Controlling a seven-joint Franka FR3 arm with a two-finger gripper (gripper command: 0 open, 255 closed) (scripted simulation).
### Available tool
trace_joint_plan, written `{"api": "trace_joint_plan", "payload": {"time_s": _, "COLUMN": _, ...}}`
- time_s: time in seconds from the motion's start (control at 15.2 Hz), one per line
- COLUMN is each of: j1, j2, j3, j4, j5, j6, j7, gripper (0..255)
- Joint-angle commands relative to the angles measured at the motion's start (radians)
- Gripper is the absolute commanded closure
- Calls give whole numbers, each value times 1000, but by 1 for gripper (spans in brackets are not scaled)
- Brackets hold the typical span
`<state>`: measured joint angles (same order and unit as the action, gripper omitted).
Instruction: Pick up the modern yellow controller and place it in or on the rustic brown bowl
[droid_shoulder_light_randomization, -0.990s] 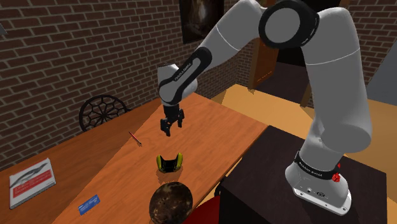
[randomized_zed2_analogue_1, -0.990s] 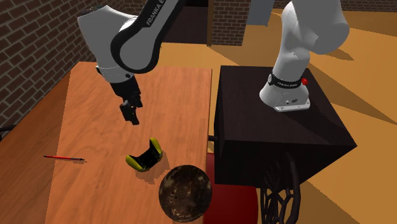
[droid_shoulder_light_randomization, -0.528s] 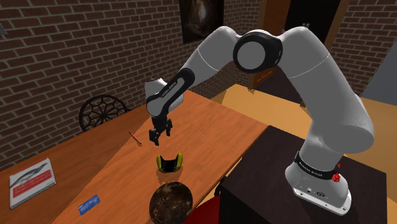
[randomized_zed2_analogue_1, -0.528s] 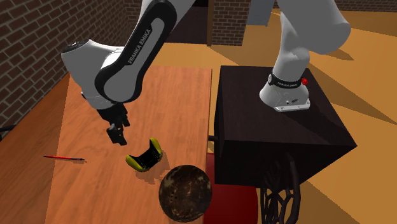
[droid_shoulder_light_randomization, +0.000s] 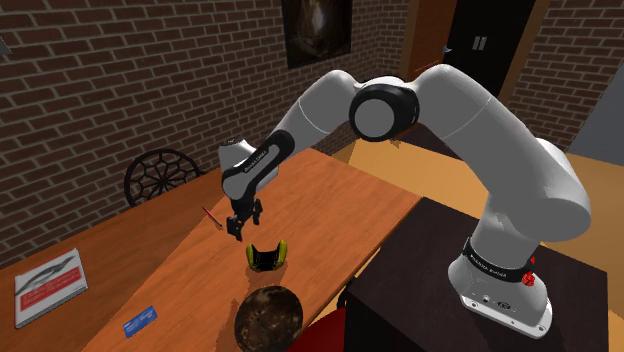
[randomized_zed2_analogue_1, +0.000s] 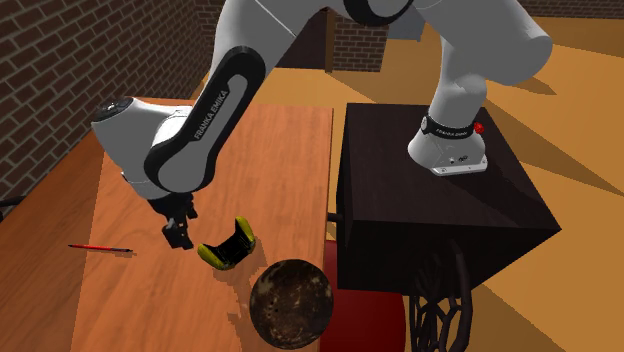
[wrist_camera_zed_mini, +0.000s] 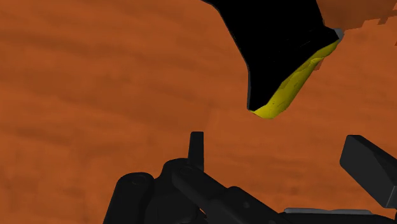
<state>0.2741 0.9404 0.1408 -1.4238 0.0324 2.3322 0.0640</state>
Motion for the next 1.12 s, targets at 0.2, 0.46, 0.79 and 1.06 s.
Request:
{"api": "trace_joint_plan", "payload": {"time_s": 0.2, "j1": 5, "j2": 41, "j3": -2, "j4": 20, "j5": -2, "j6": 22, "j7": 0, "gripper": 0}}
{"api": "trace_joint_plan", "payload": {"time_s": 0.46, "j1": 5, "j2": 41, "j3": -2, "j4": 20, "j5": -2, "j6": 22, "j7": 0, "gripper": 0}}
{"api": "trace_joint_plan", "payload": {"time_s": 0.79, "j1": 5, "j2": 41, "j3": -2, "j4": 20, "j5": -2, "j6": 22, "j7": 0, "gripper": 255}}
{"api": "trace_joint_plan", "payload": {"time_s": 1.06, "j1": 5, "j2": 41, "j3": -2, "j4": 20, "j5": -2, "j6": 22, "j7": 0, "gripper": 255}}
